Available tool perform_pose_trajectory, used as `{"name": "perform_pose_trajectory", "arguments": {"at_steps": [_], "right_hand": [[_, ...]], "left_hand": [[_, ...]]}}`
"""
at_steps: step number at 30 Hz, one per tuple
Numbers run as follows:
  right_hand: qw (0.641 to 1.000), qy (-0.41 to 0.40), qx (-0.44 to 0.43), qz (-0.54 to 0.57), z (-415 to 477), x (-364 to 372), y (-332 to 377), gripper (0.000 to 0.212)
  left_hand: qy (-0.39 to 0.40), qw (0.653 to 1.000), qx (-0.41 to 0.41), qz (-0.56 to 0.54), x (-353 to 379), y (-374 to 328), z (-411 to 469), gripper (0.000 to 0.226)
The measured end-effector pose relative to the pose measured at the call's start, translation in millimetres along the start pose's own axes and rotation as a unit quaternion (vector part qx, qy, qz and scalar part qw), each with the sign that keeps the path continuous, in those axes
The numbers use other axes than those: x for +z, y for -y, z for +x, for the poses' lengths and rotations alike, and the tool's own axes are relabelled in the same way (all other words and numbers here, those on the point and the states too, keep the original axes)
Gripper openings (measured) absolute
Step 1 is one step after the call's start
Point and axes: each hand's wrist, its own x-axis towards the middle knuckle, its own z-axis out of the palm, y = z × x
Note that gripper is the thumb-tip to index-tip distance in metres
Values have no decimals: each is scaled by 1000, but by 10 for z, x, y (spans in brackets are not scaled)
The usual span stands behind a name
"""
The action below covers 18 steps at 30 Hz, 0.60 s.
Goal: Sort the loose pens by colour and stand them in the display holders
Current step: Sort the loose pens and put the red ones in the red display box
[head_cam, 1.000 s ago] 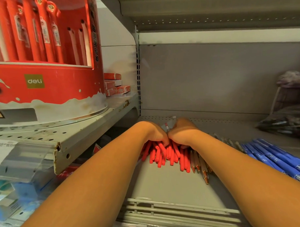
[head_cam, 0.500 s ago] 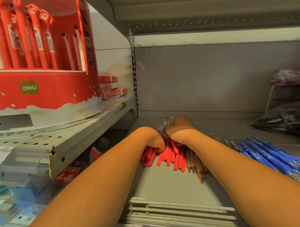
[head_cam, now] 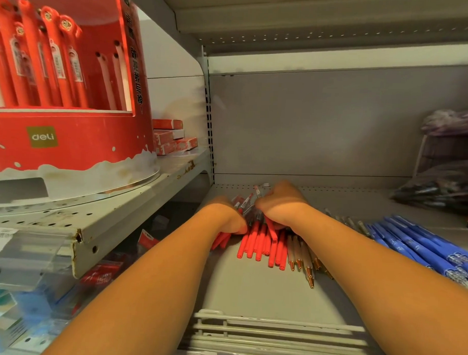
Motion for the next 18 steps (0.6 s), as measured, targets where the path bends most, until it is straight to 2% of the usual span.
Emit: {"name": "perform_pose_trajectory", "arguments": {"at_steps": [4,7,9,14,18], "right_hand": [[1000,-10,8,26,21,-16,-3,29],[997,-7,19,72,4,-55,20,28],[990,-10,24,137,-30,-94,45,28],[959,-62,-17,277,-166,-236,116,23],[916,-114,-25,384,-296,-375,183,21]], "left_hand": [[3,997,-15,-80,-66,58,-26,6],[3,992,-3,-129,-120,78,-87,16],[-24,984,10,-178,-141,70,-119,14],[-97,959,52,-260,-202,3,-183,9],[-93,918,118,-367,-210,-88,-309,8]]}}
